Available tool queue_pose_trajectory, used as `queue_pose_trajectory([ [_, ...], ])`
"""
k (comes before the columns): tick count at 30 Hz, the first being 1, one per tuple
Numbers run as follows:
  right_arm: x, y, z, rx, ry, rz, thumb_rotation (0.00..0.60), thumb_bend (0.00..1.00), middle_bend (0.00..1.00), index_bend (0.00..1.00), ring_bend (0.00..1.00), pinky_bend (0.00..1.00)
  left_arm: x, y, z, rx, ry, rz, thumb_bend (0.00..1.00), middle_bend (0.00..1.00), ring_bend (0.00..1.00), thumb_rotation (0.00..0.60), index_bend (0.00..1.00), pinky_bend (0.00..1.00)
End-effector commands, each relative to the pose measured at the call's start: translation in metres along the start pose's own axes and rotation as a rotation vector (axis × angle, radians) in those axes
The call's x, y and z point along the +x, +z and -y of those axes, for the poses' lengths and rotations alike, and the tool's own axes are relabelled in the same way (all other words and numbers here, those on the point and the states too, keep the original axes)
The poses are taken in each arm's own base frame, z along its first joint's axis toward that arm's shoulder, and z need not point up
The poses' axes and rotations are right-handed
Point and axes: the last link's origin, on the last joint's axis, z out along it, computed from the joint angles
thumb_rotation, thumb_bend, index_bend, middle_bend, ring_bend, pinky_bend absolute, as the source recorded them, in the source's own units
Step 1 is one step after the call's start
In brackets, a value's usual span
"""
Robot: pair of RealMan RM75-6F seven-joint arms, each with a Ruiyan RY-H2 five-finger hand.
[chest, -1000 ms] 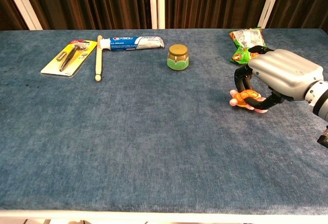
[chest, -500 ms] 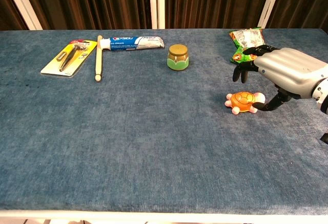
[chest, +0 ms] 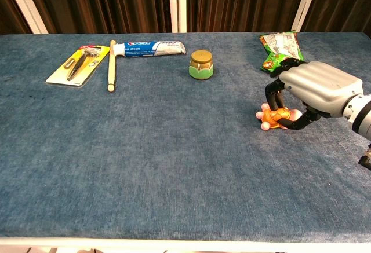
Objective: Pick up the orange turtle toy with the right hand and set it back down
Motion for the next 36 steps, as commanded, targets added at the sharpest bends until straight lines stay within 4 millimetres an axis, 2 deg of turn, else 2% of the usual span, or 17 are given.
queue_pose_trajectory([
  [1, -0.001, 0.002, 0.003, -0.003, -0.008, -0.005, 0.600, 0.38, 0.74, 0.87, 0.30, 0.00, 0.000, 0.000, 0.001, 0.001, 0.000, 0.000, 0.00, 0.02, 0.00, 0.600, 0.05, 0.00],
  [3, 0.001, 0.002, 0.005, -0.004, -0.004, -0.033, 0.600, 0.43, 0.82, 0.97, 0.37, 0.00, 0.000, 0.000, 0.001, 0.000, -0.001, -0.001, 0.00, 0.02, 0.00, 0.600, 0.05, 0.00],
  [5, 0.002, 0.002, 0.005, -0.004, -0.003, -0.054, 0.600, 0.46, 0.88, 1.00, 0.41, 0.00, 0.000, 0.000, 0.001, -0.001, -0.001, -0.001, 0.00, 0.02, 0.00, 0.600, 0.05, 0.00],
  [9, 0.006, 0.000, 0.004, -0.003, 0.004, -0.087, 0.600, 0.46, 0.90, 1.00, 0.43, 0.00, 0.000, 0.000, 0.001, -0.002, 0.000, -0.003, 0.00, 0.02, 0.00, 0.600, 0.05, 0.00],
  [11, 0.008, -0.001, 0.002, -0.003, 0.020, -0.103, 0.600, 0.44, 0.87, 0.99, 0.43, 0.00, 0.000, 0.000, 0.000, -0.003, 0.000, -0.003, 0.00, 0.02, 0.00, 0.600, 0.05, 0.00],
  [12, 0.007, -0.001, 0.001, -0.001, 0.020, -0.098, 0.600, 0.39, 0.82, 0.93, 0.41, 0.00, 0.000, 0.000, 0.000, -0.004, 0.001, -0.003, 0.00, 0.02, 0.00, 0.600, 0.05, 0.00],
  [13, 0.006, -0.002, -0.001, 0.002, 0.016, -0.075, 0.600, 0.31, 0.74, 0.83, 0.36, 0.00, 0.000, 0.000, 0.000, -0.005, 0.001, -0.003, 0.00, 0.02, 0.00, 0.600, 0.05, 0.00],
  [14, 0.005, -0.003, -0.003, 0.002, 0.012, -0.058, 0.600, 0.19, 0.61, 0.65, 0.28, 0.00, 0.000, 0.000, 0.000, -0.006, 0.002, -0.003, 0.00, 0.02, 0.00, 0.600, 0.05, 0.00],
  [16, 0.006, -0.004, -0.008, -0.009, 0.018, -0.029, 0.600, 0.05, 0.34, 0.30, 0.11, 0.00, 0.000, 0.000, -0.001, -0.006, 0.003, -0.004, 0.00, 0.02, 0.00, 0.600, 0.05, 0.00],
  [17, 0.008, -0.005, -0.009, -0.017, 0.027, -0.021, 0.600, 0.02, 0.22, 0.16, 0.05, 0.00, 0.000, 0.000, -0.001, -0.006, 0.003, -0.004, 0.00, 0.02, 0.00, 0.600, 0.05, 0.00],
  [19, 0.012, -0.008, -0.011, -0.029, 0.048, -0.012, 0.600, 0.00, 0.04, 0.01, 0.00, 0.00, 0.000, 0.000, -0.001, -0.005, 0.005, -0.003, 0.00, 0.02, 0.00, 0.600, 0.05, 0.00],
  [21, 0.018, -0.012, -0.012, -0.030, 0.046, -0.029, 0.600, 0.00, 0.00, 0.00, 0.00, 0.00, 0.000, 0.001, -0.001, -0.004, 0.005, -0.002, 0.00, 0.02, 0.00, 0.600, 0.05, 0.00],
  [25, 0.035, -0.025, -0.022, -0.051, 0.060, -0.107, 0.600, 0.00, 0.00, 0.00, 0.00, 0.00, 0.000, 0.003, -0.003, -0.010, 0.005, -0.003, 0.00, 0.02, 0.00, 0.600, 0.05, 0.00],
  [27, 0.045, -0.038, -0.032, -0.075, 0.063, -0.141, 0.600, 0.00, 0.00, 0.00, 0.00, 0.00, 0.001, 0.003, -0.003, -0.012, 0.006, -0.007, 0.00, 0.02, 0.00, 0.600, 0.05, 0.00],
  [31, 0.058, -0.082, -0.064, -0.163, 0.023, -0.165, 0.600, 0.00, 0.00, 0.00, 0.00, 0.00, 0.003, 0.004, -0.004, -0.010, 0.008, -0.011, 0.00, 0.02, 0.00, 0.600, 0.05, 0.00],
  [33, 0.059, -0.103, -0.081, -0.243, -0.034, -0.161, 0.600, 0.00, 0.00, 0.00, 0.00, 0.00, 0.004, 0.004, -0.005, -0.013, 0.007, -0.013, 0.00, 0.02, 0.00, 0.600, 0.05, 0.00],
  [36, 0.054, -0.136, -0.100, -0.354, -0.010, -0.142, 0.600, 0.00, 0.00, 0.00, 0.00, 0.00, 0.005, 0.005, -0.009, -0.021, 0.004, -0.022, 0.00, 0.02, 0.00, 0.600, 0.05, 0.00],
])
